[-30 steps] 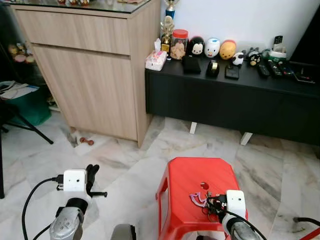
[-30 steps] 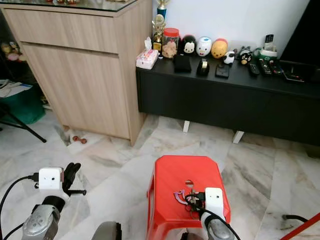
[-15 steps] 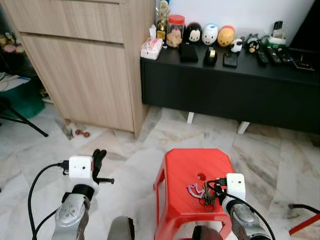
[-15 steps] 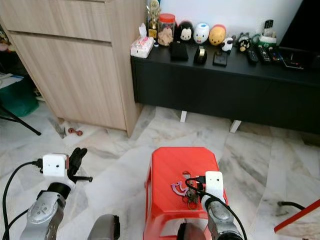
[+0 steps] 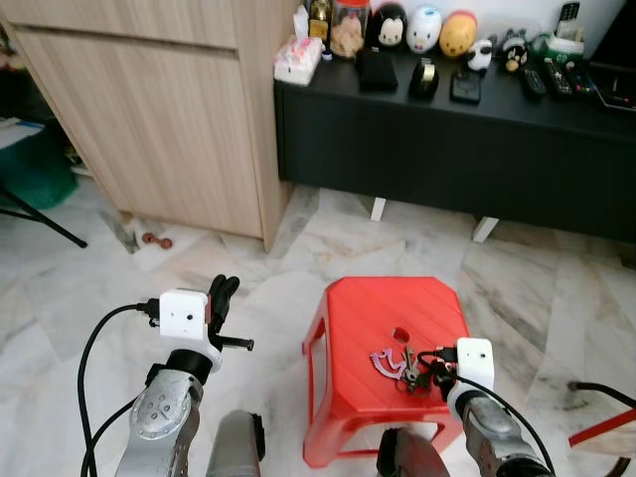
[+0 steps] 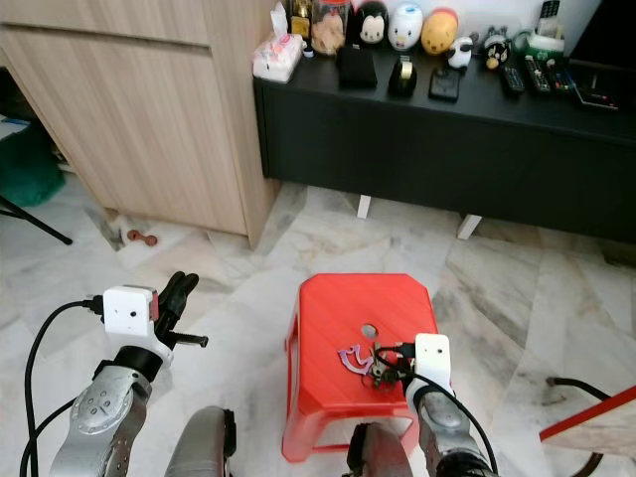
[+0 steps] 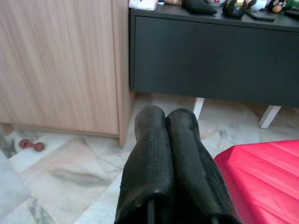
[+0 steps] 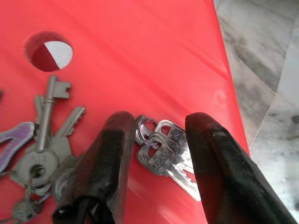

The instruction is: Hang keys on a hook

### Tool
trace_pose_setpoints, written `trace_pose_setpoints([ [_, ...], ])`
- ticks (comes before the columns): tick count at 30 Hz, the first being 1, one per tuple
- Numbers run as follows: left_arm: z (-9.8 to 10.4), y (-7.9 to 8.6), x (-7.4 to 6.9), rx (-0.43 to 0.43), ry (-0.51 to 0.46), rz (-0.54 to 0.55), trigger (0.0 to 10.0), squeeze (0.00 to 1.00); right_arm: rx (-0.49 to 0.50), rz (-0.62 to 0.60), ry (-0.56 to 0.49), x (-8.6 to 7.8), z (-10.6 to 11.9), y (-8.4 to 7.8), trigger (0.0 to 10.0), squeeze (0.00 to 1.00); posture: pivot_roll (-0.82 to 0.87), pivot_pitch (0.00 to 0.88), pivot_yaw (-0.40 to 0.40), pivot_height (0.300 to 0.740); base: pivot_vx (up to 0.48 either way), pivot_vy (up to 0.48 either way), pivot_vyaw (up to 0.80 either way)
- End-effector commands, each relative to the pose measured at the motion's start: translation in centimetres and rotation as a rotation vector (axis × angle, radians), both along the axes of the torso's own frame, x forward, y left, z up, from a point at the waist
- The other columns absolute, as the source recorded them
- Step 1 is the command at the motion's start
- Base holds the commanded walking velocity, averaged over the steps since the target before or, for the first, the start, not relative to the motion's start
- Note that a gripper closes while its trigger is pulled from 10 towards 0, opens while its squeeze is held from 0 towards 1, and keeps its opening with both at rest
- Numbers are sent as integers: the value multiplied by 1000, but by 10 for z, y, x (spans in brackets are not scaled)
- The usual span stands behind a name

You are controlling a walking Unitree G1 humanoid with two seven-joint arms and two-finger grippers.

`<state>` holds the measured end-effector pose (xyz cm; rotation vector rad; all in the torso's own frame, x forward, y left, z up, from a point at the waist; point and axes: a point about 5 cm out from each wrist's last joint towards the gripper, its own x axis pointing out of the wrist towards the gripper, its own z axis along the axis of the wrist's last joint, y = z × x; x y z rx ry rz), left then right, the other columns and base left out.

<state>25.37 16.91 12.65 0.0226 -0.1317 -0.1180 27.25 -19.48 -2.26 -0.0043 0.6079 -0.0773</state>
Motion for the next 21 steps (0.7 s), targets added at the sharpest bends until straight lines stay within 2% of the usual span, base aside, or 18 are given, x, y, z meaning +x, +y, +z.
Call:
trace_pose_setpoints([
  [1,2,-3,-4,5,4,4,10000,0,-1,-14,24,-3,-2,-5,10000,0,217,234,-115,617,0,0,0],
  [5,2,-4,-8,1,15,6,10000,0,0,-6,26,-2,-2,-4,10000,0,220,239,-117,617,0,0,0],
  [6,1,-4,-10,1,24,7,10000,0,1,-1,28,-3,-3,-2,8314,0,220,244,-118,617,0,0,0],
  [7,0,-5,-11,1,28,7,10000,0,1,1,29,-3,-3,-2,4392,0,220,244,-118,617,0,0,0],
  [8,0,-5,-12,1,33,8,10000,0,0,3,32,-4,-4,-1,0,0,220,244,-118,617,0,0,0],
  [21,-1,-2,-14,8,52,19,10000,0,12,3,45,-11,-9,1,0,0,223,252,-110,617,0,0,0],
])
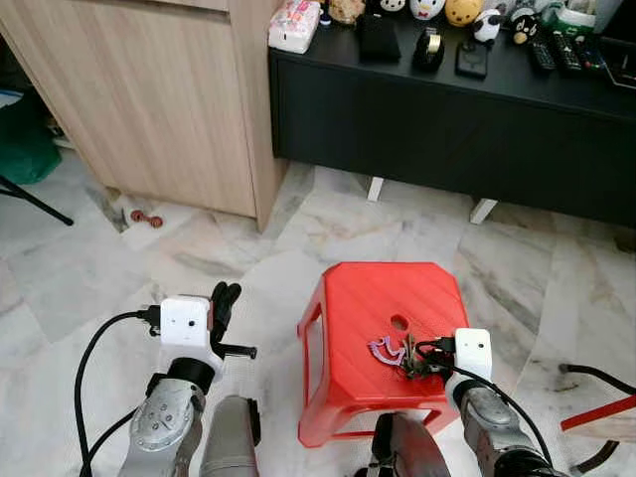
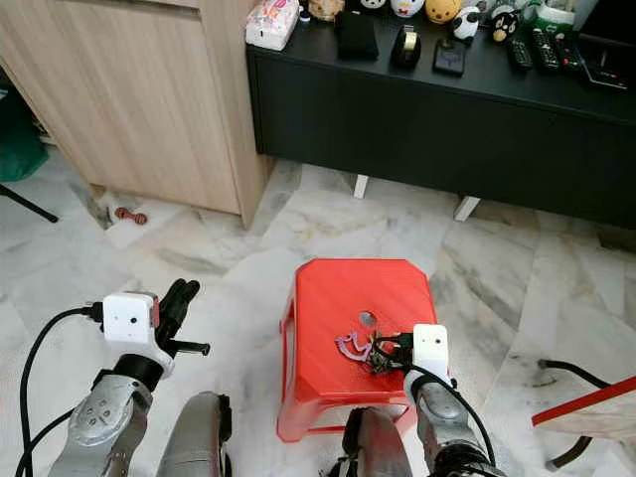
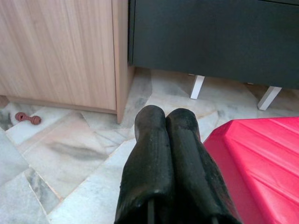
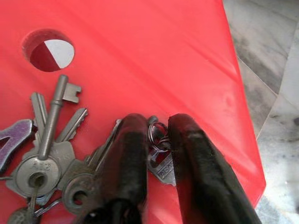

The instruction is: Hang keys on a hook

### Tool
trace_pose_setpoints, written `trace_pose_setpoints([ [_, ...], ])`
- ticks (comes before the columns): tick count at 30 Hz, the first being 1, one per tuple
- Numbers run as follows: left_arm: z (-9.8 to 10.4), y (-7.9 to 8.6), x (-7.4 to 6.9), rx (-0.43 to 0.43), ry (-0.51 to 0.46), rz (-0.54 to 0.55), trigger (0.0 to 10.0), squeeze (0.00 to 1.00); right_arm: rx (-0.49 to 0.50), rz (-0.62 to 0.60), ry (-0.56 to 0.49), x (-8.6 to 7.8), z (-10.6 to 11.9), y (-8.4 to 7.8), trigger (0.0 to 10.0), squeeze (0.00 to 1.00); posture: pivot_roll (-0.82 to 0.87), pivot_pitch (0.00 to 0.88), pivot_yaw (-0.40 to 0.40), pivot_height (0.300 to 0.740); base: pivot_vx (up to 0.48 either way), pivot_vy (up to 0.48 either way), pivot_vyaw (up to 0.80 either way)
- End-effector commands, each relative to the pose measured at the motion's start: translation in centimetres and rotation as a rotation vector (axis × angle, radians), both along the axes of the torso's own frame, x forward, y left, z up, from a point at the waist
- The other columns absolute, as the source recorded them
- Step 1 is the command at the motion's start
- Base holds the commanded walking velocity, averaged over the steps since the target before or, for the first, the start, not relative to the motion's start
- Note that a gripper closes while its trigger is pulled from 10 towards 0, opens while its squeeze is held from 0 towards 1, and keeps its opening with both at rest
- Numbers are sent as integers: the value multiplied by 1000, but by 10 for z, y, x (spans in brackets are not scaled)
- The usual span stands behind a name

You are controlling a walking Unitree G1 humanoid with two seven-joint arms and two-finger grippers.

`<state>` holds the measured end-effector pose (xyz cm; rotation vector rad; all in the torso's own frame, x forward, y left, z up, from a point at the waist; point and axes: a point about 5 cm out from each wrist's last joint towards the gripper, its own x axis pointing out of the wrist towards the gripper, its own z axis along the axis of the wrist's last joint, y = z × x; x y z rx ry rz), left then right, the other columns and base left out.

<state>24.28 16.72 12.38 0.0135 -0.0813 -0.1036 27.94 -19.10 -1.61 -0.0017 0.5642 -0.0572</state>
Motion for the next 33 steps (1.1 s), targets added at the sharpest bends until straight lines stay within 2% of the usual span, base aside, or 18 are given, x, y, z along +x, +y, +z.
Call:
trace_pose_setpoints([
  [1,2,0,-3,16,2,5,10000,0,5,-16,89,-18,-16,-2,0,0,223,252,-110,617,0,0,0],
  [8,2,2,-1,21,3,10,10000,0,3,-18,75,-15,-14,-2,0,0,224,246,-109,617,0,0,0],
  [17,3,2,3,17,-3,11,10000,0,28,-28,7,-5,-5,0,0,0,225,230,-112,617,0,0,0],
  [22,3,3,8,20,-10,13,10000,0,62,-30,-71,1,4,2,0,0,222,209,-112,617,0,0,0],
  [28,5,4,17,21,-27,11,10000,0,126,46,-155,4,10,11,0,0,213,171,-110,617,0,0,0],
  [33,6,4,22,23,-33,10,10000,0,136,62,-169,2,10,11,0,0,210,150,-108,617,0,0,0],
])
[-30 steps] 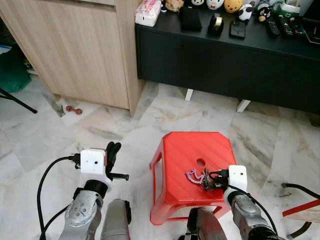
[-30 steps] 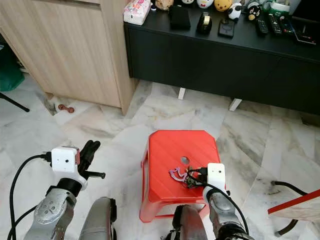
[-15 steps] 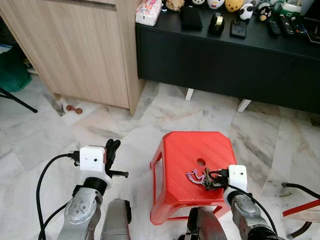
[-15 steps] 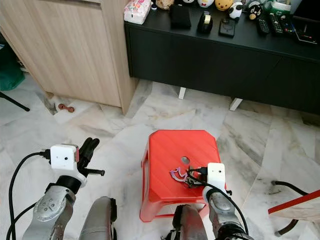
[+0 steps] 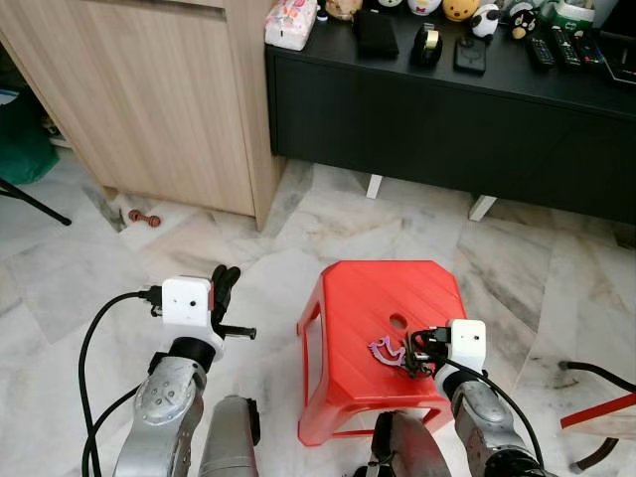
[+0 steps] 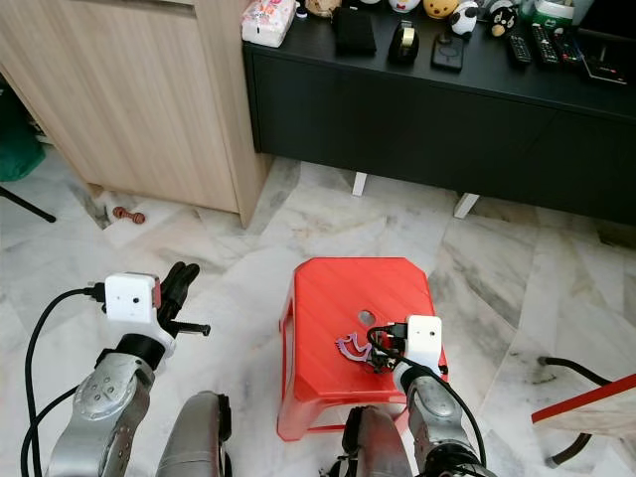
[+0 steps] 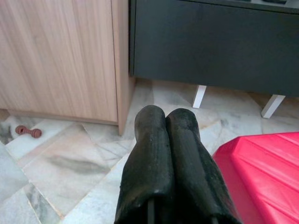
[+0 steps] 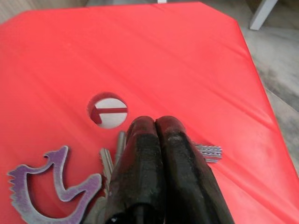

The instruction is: Hang keys on a hook

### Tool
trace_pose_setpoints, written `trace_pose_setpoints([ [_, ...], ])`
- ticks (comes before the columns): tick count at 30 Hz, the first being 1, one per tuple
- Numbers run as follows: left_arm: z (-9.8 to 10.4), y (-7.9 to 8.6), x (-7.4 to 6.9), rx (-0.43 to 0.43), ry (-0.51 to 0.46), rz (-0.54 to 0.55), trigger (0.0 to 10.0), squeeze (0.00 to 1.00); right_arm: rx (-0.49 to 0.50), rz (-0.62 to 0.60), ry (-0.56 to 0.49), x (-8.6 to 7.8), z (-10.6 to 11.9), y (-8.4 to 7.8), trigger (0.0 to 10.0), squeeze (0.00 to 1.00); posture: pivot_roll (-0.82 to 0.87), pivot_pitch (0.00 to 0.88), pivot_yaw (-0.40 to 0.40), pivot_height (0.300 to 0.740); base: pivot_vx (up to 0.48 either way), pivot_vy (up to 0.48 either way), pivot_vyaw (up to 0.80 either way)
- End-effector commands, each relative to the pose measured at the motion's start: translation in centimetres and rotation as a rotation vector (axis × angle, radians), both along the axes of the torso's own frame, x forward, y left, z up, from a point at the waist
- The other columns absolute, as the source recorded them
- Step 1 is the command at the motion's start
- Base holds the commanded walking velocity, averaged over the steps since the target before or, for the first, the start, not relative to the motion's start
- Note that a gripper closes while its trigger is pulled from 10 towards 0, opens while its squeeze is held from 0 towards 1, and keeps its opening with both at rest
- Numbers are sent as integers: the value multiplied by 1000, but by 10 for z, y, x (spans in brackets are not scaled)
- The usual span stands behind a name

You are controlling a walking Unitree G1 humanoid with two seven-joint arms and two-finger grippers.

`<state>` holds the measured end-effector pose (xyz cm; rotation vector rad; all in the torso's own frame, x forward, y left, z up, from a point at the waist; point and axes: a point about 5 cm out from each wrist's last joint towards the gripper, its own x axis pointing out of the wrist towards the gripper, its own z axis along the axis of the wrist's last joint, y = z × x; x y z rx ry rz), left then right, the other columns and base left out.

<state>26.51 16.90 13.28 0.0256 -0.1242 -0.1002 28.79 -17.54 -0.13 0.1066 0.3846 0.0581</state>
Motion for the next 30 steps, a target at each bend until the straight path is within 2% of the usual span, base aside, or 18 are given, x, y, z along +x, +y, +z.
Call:
trace_pose_setpoints([
  [1,-4,2,1,14,8,5,10000,0,3,-24,1,-8,-5,-7,0,0,210,128,-104,617,0,0,0],
  [6,-6,5,6,17,8,6,10000,0,-16,-69,-29,-9,-3,-16,0,0,211,95,-98,617,0,0,0],
  [7,-10,8,8,20,15,10,10000,0,-37,-112,-46,-9,0,-22,0,0,209,67,-92,617,0,0,0],
  [11,-16,13,11,20,29,24,10000,0,-53,-149,-72,-7,4,-26,0,0,211,39,-87,617,0,0,0],
  [14,-22,20,12,27,48,45,10000,0,-53,-162,-120,-4,10,-27,0,0,213,22,-86,617,0,0,0],
  [18,-36,37,10,17,92,110,10000,0,-37,-163,-175,1,19,-26,0,0,219,0,-86,617,0,0,0],
  [19,-44,47,7,15,118,147,10000,0,-33,-151,-197,3,23,-24,3922,0,218,0,-88,617,0,0,0],
  [21,-48,52,6,12,132,167,10000,0,-30,-144,-207,4,24,-22,3922,0,218,0,-88,617,0,0,0],
  [22,-56,61,4,-18,159,207,10000,0,-20,-134,-215,5,26,-21,10000,0,215,0,-89,617,0,0,0],
  [23,-56,61,4,-18,159,207,10000,0,-20,-134,-215,5,26,-21,10000,0,215,0,-89,617,0,0,0],
  [24,-67,71,0,-45,196,255,10000,0,-20,-139,-224,5,27,-22,10000,0,211,0,-89,617,0,0,0],
  [25,-79,81,-6,-67,240,298,10000,0,-22,-145,-228,5,28,-24,10000,0,207,0,-87,617,0,0,0],
  [26,-100,92,-17,-72,324,344,10000,0,-25,-159,-229,5,29,-26,10000,0,205,0,-86,617,0,0,0],
  [30,-129,97,-35,-59,455,365,10000,0,-31,-182,-216,5,28,-29,10000,0,203,0,-80,617,0,0,0],
])
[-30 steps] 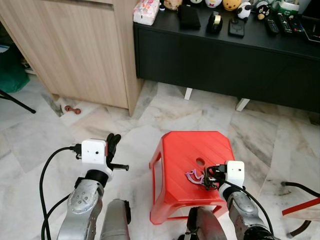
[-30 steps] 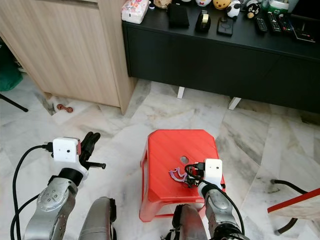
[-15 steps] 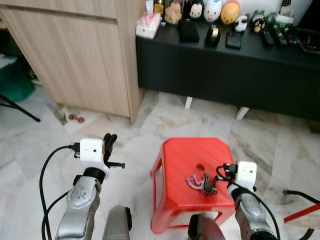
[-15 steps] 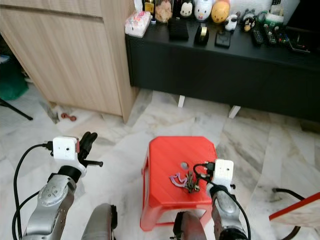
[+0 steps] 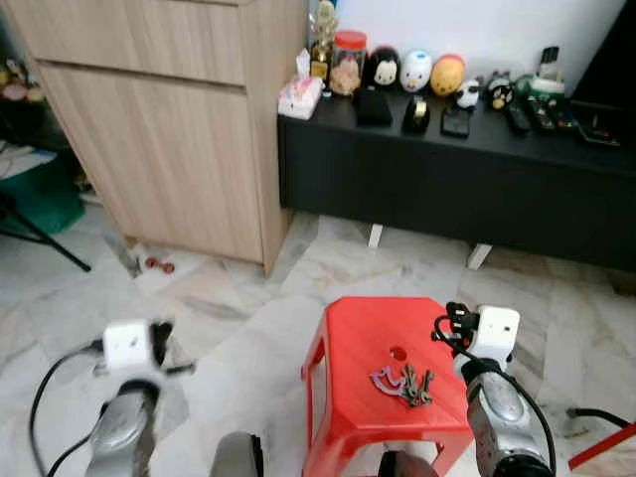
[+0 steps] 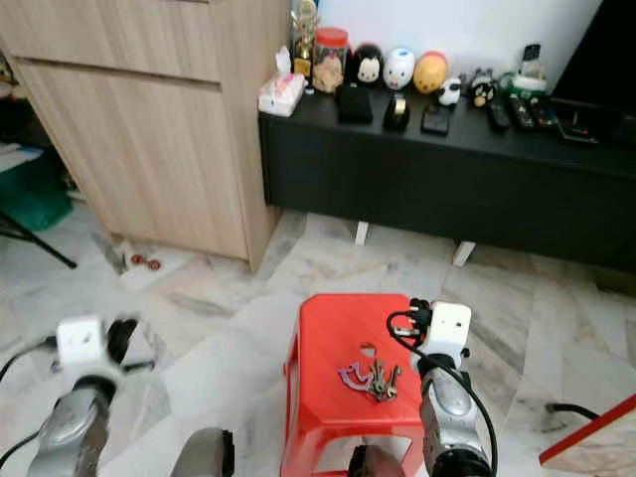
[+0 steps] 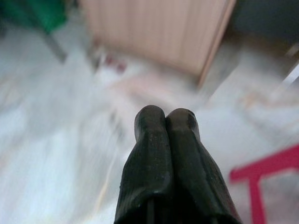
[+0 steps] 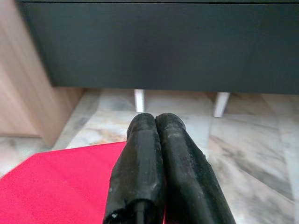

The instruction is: Hang keys on a hook

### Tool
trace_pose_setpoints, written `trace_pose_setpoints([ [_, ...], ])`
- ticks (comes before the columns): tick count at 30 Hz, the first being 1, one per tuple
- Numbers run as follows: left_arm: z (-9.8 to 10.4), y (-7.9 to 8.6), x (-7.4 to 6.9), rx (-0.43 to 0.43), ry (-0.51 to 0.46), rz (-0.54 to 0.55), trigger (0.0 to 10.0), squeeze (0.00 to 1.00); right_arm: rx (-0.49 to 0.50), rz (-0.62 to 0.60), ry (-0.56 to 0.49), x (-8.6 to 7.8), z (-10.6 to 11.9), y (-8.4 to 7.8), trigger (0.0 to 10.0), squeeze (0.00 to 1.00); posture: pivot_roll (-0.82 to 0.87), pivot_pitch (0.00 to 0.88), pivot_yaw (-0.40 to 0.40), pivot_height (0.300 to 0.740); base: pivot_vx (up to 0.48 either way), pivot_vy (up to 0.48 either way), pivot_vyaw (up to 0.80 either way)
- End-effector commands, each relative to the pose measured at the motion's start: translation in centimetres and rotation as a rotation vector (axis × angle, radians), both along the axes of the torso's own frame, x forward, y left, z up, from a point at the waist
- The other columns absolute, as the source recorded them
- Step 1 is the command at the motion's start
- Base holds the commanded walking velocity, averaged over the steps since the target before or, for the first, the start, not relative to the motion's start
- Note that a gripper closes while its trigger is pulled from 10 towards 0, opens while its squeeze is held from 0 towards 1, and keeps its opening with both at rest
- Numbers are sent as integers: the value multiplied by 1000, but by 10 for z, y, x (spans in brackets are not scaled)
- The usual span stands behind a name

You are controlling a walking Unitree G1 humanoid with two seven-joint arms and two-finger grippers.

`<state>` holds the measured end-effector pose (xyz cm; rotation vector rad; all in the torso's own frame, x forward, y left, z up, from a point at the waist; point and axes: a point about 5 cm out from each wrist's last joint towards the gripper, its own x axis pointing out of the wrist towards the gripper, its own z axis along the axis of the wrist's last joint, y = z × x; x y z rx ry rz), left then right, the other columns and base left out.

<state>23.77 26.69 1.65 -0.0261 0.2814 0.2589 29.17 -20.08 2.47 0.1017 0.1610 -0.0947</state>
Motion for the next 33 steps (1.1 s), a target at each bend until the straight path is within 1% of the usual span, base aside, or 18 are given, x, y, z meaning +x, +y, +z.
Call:
trace_pose_setpoints([
  [1,-12,-1,-8,-13,49,5,10000,0,0,-20,-1,1,2,-4,10000,0,203,0,-80,617,0,0,0],
  [2,-26,0,-19,-39,110,22,10000,0,4,-22,-5,1,3,-4,10000,0,205,0,-80,617,0,0,0],
  [3,-42,0,-32,-65,197,30,10000,0,9,-26,-10,2,4,-4,10000,0,201,0,-78,617,0,0,0],
  [4,-42,0,-32,-65,197,30,10000,0,9,-26,-10,2,4,-4,10000,0,201,0,-78,617,0,0,0],
  [5,-58,-4,-47,-86,284,31,10000,0,14,-26,-12,3,4,-2,10000,0,198,0,-79,617,0,0,0],
  [6,-67,-9,-57,-88,340,19,10000,0,12,-14,-9,3,4,0,10000,0,199,0,-80,617,0,0,0],
  [7,-67,-9,-57,-88,340,19,10000,0,12,-14,-9,3,4,0,10000,0,199,0,-80,617,0,0,0],
  [8,-73,-11,-63,-88,364,15,10000,0,9,-8,-5,3,3,1,10000,0,201,0,-81,617,0,0,0],
  [12,-84,-15,-77,-104,420,21,10000,0,11,-14,-3,2,2,0,10000,0,202,0,-84,617,0,0,0],
  [16,-88,-18,-81,-104,441,2,10000,0,11,-12,-1,1,2,1,10000,0,201,0,-81,617,0,0,0],
  [26,-92,-21,-84,-115,463,-8,10000,0,10,-28,-18,4,5,2,10000,0,197,0,-72,617,-265,0,0],
  [28,-93,-21,-85,-120,469,-9,10000,0,12,-30,-22,5,6,2,10000,0,197,0,-72,625,-266,0,0],
  [31,-95,-22,-88,-123,483,-13,10000,0,12,-35,-28,5,6,3,10000,0,198,0,-71,652,-265,0,0],
  [32,-95,-22,-88,-123,483,-13,10000,0,12,-35,-28,5,6,3,10000,0,198,0,-71,652,-266,0,0],
  [33,-96,-22,-90,-124,490,-13,10000,0,10,-35,-28,5,7,3,10000,0,199,0,-70,662,-244,0,0],
])
